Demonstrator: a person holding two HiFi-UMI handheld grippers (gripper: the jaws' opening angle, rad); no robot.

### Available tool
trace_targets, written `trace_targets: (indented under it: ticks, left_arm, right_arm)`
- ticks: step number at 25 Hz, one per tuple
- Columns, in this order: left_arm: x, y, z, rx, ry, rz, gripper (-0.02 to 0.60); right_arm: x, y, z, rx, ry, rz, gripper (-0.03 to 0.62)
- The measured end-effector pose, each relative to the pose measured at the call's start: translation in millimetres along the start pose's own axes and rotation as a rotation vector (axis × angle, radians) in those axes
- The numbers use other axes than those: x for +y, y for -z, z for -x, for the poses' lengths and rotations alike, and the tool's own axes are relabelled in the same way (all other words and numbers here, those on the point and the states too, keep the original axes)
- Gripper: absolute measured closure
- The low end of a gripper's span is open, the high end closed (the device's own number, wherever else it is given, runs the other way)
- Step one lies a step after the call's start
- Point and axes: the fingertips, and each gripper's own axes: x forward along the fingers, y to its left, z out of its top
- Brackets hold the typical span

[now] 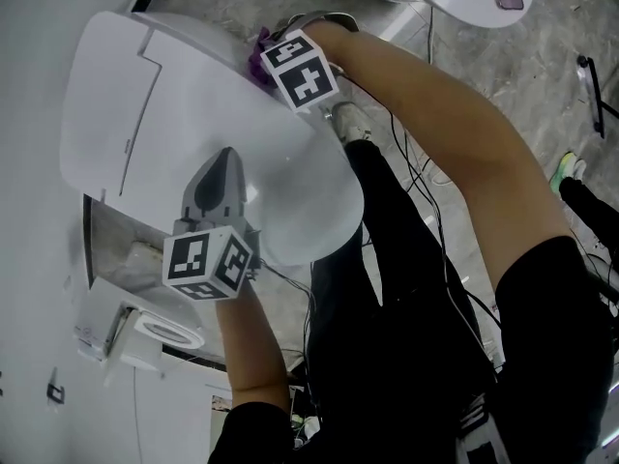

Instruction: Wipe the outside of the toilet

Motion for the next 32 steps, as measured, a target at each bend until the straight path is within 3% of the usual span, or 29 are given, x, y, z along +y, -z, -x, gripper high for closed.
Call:
trace_targets:
  ticks: [4,7,10,26,32]
  left_arm:
    - [-9.4,14.8,-3.6,0.020,0.054,0.020,0.574]
    - [-18.9,21.8,-8.1,0.031,0.077,-0.038,0.574]
    - [-27.7,36.5,-17.1,0.060,0.114,-0.090,0.574]
    - [-96.2,114.5,-14.1,0.151,0.242,-0.212,0.574]
    - [-115.3,130.7,-10.7,0.161,0.261,-0.233,0.574]
  right_arm:
    - [38.7,11.5,-4.6,0.010,-0.051,0.014,0.480]
    - [60.7,19.2,-7.9,-0.002,-0.040,-0.001,0.480]
    - [75.4,25.4,-11.0,-0.022,-0.011,-0.084,0.480]
    - [175.4,43.1,-9.9,-0.038,0.035,-0.255,0.487]
    - [215.9,47.0,-12.1,0.014,-0.009,-0.213,0.487]
